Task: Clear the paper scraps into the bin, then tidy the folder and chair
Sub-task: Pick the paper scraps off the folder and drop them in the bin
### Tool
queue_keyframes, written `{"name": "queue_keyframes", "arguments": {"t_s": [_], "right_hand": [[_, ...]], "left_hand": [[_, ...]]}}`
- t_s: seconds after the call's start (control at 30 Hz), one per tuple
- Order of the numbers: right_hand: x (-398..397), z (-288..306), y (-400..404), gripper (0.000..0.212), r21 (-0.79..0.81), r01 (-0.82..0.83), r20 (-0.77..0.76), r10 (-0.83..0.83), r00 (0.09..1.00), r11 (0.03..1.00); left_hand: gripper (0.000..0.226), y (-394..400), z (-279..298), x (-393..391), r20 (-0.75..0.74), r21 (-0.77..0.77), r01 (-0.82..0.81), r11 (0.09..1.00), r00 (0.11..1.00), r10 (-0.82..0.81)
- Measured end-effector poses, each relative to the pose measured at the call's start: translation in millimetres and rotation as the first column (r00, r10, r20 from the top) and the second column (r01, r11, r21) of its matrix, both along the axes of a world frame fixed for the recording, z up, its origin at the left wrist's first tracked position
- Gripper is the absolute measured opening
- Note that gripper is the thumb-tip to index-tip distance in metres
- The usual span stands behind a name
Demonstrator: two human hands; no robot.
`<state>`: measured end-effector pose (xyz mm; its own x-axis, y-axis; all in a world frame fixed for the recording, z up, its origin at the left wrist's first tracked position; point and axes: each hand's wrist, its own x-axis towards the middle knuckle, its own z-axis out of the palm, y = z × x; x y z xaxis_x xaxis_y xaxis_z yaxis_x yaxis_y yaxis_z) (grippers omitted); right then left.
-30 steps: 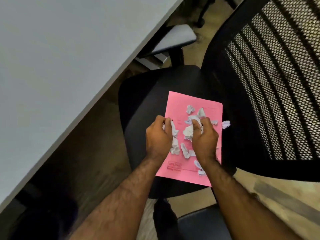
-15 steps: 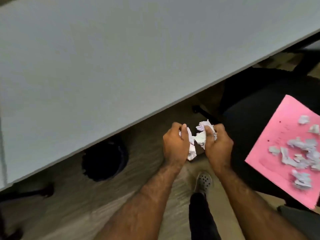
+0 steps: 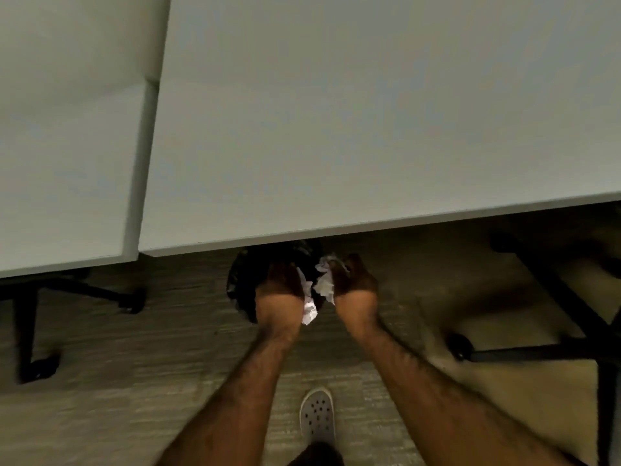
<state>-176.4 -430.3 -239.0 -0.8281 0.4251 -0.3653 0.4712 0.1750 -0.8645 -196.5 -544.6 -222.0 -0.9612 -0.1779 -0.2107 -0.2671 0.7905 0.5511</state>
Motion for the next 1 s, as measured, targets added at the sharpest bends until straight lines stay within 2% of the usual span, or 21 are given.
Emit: {"name": "queue_keyframes", "arguments": {"t_s": [0.1, 0.17, 0.3, 0.37, 0.43, 0.47, 0.53, 0.67, 0.7, 0.83, 0.93, 1.0], "right_hand": [[-29, -53, -30, 0.03, -0.033, -0.114, 0.015, 0.114, 0.993, 0.993], [-46, -86, -42, 0.034, -0.025, -0.226, -0.006, 0.226, 0.974, 0.974], [-76, -151, -64, 0.032, 0.16, -0.361, -0.075, 0.376, 0.923, 0.918], [-86, -181, -72, 0.035, 0.291, -0.446, -0.038, 0.476, 0.879, 0.847], [-87, -205, -77, 0.042, 0.313, -0.553, 0.061, 0.565, 0.823, 0.772], [-85, -214, -78, 0.046, 0.296, -0.604, 0.106, 0.602, 0.791, 0.74], [-77, -224, -81, 0.052, 0.304, -0.682, 0.171, 0.666, 0.726, 0.665], [-59, -211, -78, 0.057, 0.394, -0.773, 0.299, 0.726, 0.619, 0.497], [-53, -199, -76, 0.058, 0.402, -0.781, 0.315, 0.728, 0.609, 0.479], [-19, -130, -63, 0.058, 0.383, -0.745, 0.309, 0.685, 0.66, 0.546], [3, -68, -46, 0.058, 0.367, -0.721, 0.335, 0.639, 0.692, 0.588], [17, -23, -33, 0.058, 0.344, -0.698, 0.336, 0.612, 0.716, 0.627]], "left_hand": [[0.033, -32, -53, -23, 0.024, -0.176, -0.004, 0.984, 1.0, 0.009], [0.031, -48, -84, -39, -0.07, -0.116, -0.061, 0.991, 0.996, 0.053], [0.035, -69, -147, -64, -0.082, -0.233, -0.128, 0.964, 0.99, 0.112], [0.035, -73, -178, -66, -0.071, -0.233, -0.127, 0.964, 0.991, 0.113], [0.038, -78, -205, -63, 0.116, -0.234, -0.05, 0.971, 0.99, 0.079], [0.041, -82, -219, -60, 0.24, -0.259, 0.04, 0.965, 0.97, 0.025], [0.051, -88, -235, -48, 0.352, -0.311, 0.198, 0.93, 0.932, -0.081], [0.048, -87, -223, -19, 0.147, -0.299, 0.052, 0.953, 0.989, -0.008], [0.048, -86, -213, -14, 0.135, -0.298, 0.047, 0.954, 0.991, -0.007], [0.05, -74, -149, 6, 0.116, -0.279, 0.067, 0.958, 0.993, -0.036], [0.062, -58, -83, 25, 0.047, -0.284, 0.161, 0.945, 0.987, -0.154], [0.062, -48, -39, 34, 0.131, -0.303, 0.236, 0.923, 0.97, -0.205]]}}
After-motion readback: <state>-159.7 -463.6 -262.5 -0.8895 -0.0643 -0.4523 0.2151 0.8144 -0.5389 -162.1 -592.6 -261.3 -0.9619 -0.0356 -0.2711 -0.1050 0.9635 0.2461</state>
